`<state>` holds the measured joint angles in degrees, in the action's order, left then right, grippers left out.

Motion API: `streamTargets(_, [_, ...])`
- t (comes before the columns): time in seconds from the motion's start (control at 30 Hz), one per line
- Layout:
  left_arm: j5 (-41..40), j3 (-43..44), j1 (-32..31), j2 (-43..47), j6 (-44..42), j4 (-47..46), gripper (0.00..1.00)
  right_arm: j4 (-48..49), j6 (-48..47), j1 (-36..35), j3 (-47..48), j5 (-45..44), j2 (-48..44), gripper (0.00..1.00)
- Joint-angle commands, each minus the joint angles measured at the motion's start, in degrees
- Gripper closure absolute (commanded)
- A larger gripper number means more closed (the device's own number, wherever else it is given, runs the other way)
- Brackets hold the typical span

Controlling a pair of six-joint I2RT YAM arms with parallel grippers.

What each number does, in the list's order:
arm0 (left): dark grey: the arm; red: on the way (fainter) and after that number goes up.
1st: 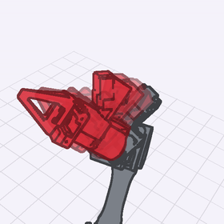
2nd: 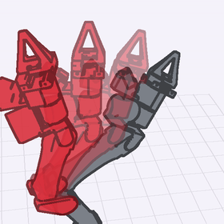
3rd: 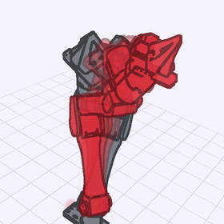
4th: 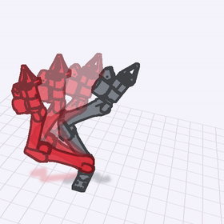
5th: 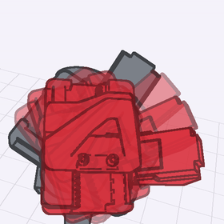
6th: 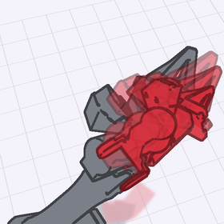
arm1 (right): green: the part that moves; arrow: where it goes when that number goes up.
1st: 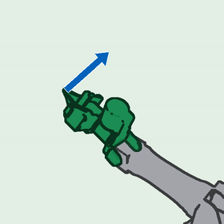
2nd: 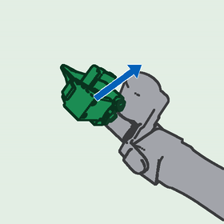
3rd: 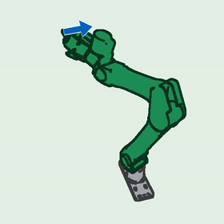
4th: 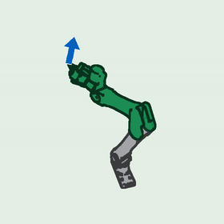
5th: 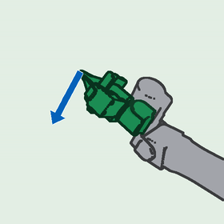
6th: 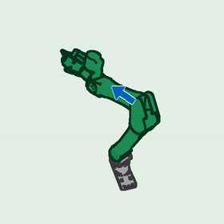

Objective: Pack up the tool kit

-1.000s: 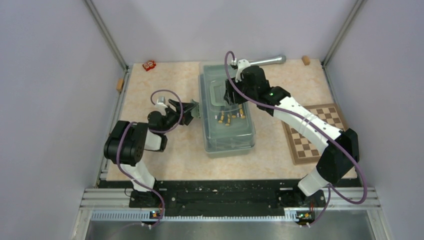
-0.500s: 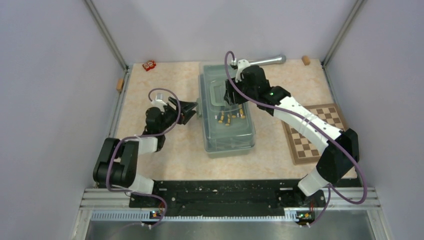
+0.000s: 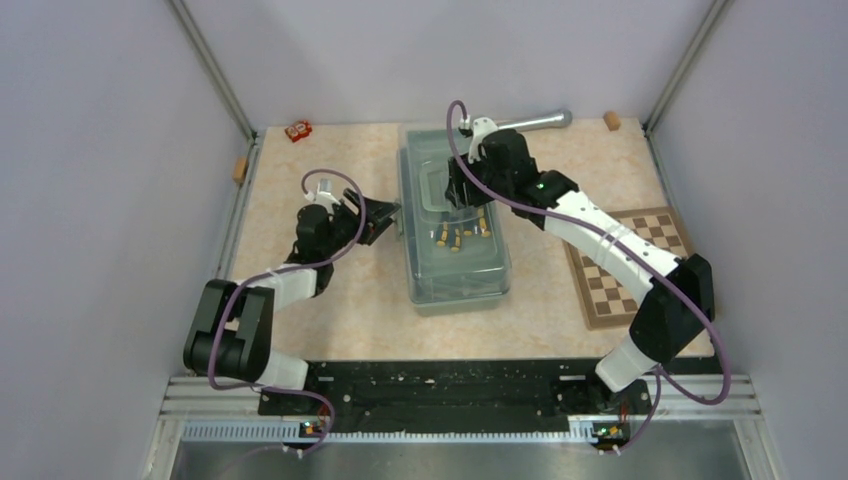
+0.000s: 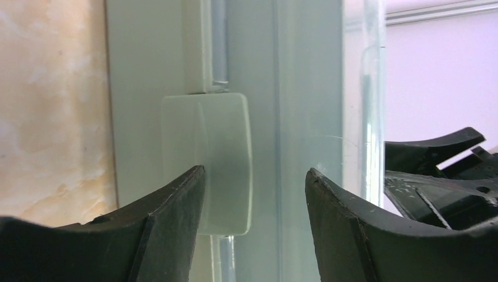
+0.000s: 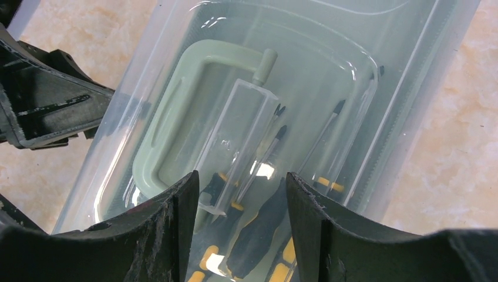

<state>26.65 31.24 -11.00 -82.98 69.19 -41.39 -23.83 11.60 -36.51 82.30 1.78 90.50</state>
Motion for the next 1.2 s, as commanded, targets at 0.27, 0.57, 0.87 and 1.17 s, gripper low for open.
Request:
streamTargets(0.27, [2.2, 1.0, -1.2, -5.6, 0.6, 2.2, 0.40, -4.6, 0.5, 0.7, 0.3, 1.2, 2.6, 0.44])
streamTargets(0.57, [4.4, -5.4, -1.6, -15.6, 11.9, -17.5, 0.54, -4.4, 0.8, 0.7, -1.4, 1.4, 3.7, 0.44])
streamTargets(0.87, [5.4, -6.1, -0.5, -16.1, 13.9, -23.0, 0.47, -5.5, 0.1, 0.7, 1.1, 0.6, 3.5, 0.44])
streamTargets(1.17, [0.4, 6.9, 4.0, 2.7, -10.0, 21.5, 0.27, -8.7, -2.3, 0.7, 8.9, -5.8, 1.3, 0.39])
